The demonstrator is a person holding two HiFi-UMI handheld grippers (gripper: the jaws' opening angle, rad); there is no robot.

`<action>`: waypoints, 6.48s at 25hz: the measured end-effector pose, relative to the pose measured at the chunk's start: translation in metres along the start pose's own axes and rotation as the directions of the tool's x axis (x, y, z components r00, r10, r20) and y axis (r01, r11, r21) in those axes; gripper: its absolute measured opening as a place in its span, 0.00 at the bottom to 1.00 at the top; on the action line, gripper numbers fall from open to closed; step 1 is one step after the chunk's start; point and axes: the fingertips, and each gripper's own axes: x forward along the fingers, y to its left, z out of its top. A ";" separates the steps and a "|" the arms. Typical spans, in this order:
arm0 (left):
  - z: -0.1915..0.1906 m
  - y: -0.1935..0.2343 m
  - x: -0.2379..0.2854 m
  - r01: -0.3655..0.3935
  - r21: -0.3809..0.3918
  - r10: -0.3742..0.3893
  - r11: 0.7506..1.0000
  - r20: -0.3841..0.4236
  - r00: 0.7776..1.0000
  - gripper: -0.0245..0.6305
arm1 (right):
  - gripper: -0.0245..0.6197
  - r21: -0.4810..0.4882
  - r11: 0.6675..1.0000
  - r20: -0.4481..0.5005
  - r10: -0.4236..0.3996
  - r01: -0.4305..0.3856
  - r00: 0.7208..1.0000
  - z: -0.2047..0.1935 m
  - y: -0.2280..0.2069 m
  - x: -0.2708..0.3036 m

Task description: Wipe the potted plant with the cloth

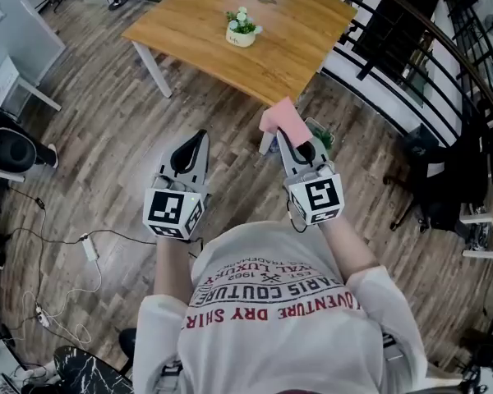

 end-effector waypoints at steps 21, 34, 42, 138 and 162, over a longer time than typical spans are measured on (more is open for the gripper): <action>-0.063 0.156 0.037 -0.045 -0.077 0.038 0.996 -0.093 0.995 0.06 | 0.09 0.032 0.999 -0.106 -0.002 0.006 0.994 -0.039 0.012 0.163; -0.033 0.236 0.249 0.054 -0.017 -0.056 0.998 -0.094 0.994 0.06 | 0.09 0.017 0.996 -0.118 -0.081 0.084 0.990 -0.029 -0.133 0.314; -0.061 0.254 0.333 0.166 -0.033 -0.169 0.986 -0.191 0.967 0.06 | 0.09 0.042 0.975 -0.219 -0.205 0.219 0.954 -0.060 -0.201 0.342; -0.221 0.254 0.509 0.793 -0.275 -0.818 0.544 -0.385 0.428 0.06 | 0.10 0.168 0.842 -0.757 -0.223 0.513 0.614 -0.240 -0.144 0.437; -0.223 0.254 0.514 0.695 -0.254 -0.713 0.672 -0.475 0.516 0.06 | 0.09 0.344 0.927 -0.692 0.142 0.151 0.708 -0.233 -0.289 0.487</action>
